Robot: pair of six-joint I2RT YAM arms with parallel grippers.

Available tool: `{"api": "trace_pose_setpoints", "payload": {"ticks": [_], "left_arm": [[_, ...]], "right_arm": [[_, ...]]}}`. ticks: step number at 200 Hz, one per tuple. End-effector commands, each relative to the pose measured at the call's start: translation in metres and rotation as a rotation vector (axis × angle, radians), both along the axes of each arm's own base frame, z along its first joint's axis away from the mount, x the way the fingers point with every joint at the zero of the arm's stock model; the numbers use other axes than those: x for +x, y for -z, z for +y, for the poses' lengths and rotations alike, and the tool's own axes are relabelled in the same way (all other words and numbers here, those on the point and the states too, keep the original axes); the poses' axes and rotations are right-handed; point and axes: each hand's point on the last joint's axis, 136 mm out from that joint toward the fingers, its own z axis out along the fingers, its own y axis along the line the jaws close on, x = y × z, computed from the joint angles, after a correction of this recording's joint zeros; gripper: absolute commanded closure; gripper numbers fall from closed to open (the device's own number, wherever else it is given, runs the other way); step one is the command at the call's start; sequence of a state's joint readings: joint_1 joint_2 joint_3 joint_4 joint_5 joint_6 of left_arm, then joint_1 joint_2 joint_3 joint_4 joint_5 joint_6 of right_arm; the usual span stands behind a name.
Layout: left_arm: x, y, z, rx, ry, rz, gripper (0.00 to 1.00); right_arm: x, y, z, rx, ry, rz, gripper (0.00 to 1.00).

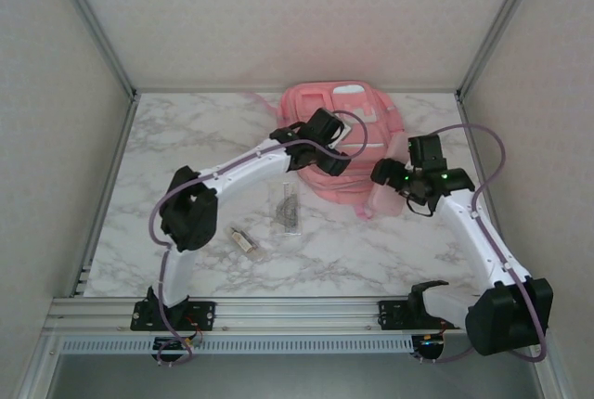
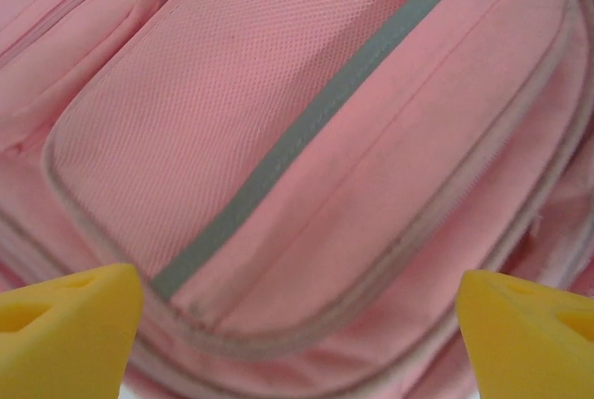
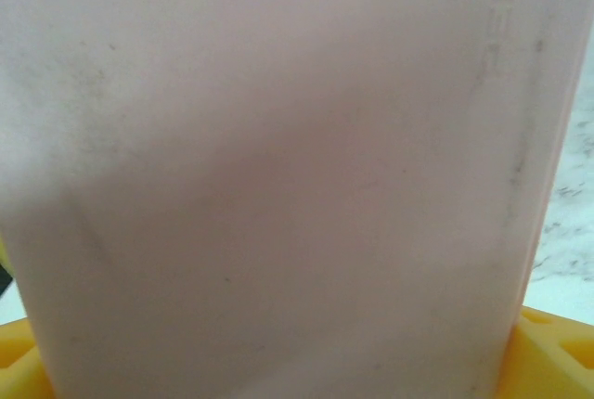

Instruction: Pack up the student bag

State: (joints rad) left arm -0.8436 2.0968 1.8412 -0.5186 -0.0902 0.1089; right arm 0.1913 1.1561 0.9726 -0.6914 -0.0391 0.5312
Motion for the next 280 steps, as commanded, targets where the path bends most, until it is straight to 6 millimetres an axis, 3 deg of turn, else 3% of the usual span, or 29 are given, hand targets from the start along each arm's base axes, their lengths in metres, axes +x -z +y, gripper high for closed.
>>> {"api": "trace_pose_setpoints", "payload": {"ticks": [1, 42, 122, 132, 152, 157, 166, 183, 209, 237, 280], "left_arm": [[-0.004, 0.008, -0.006, 0.083, 0.119, 0.002, 0.14], [-0.012, 0.025, -0.022, 0.095, 0.232, 0.066, 0.15], [0.005, 0.066, -0.02, 0.143, 0.207, 0.16, 0.2], [0.009, 0.069, -0.018, 0.154, 0.197, 0.157, 0.28], [0.017, 0.069, -0.016, 0.145, 0.171, 0.151, 0.58], [0.02, 0.065, -0.016, 0.137, 0.164, 0.142, 0.7], [0.023, 0.06, -0.017, 0.121, 0.151, 0.131, 1.0], [0.028, 0.039, -0.019, 0.017, 0.114, 0.162, 1.0], [0.039, -0.014, -0.018, -0.232, 0.015, 0.259, 1.0], [0.063, -0.062, -0.002, -0.44, -0.101, 0.309, 1.0], [0.084, -0.076, 0.006, -0.557, -0.182, 0.356, 1.0]], "right_arm": [[0.006, -0.001, -0.005, 0.022, -0.01, -0.027, 0.22], [-0.002, 0.003, -0.028, 0.064, 0.059, -0.034, 0.22], [-0.004, 0.003, -0.028, 0.07, 0.04, -0.04, 0.23], [-0.003, 0.001, -0.028, 0.068, 0.038, -0.044, 0.24], [-0.001, -0.004, -0.028, 0.07, 0.033, -0.055, 0.24], [0.0, -0.006, -0.028, 0.069, 0.032, -0.057, 0.24], [0.0, -0.008, -0.029, 0.065, 0.032, -0.06, 0.24], [0.001, -0.011, -0.03, 0.055, 0.031, -0.062, 0.24], [0.002, -0.016, -0.03, 0.048, 0.025, -0.056, 0.23], [0.011, -0.019, -0.02, 0.108, 0.011, -0.052, 0.24], [0.047, -0.011, 0.007, 0.295, 0.016, -0.029, 0.27]]}}
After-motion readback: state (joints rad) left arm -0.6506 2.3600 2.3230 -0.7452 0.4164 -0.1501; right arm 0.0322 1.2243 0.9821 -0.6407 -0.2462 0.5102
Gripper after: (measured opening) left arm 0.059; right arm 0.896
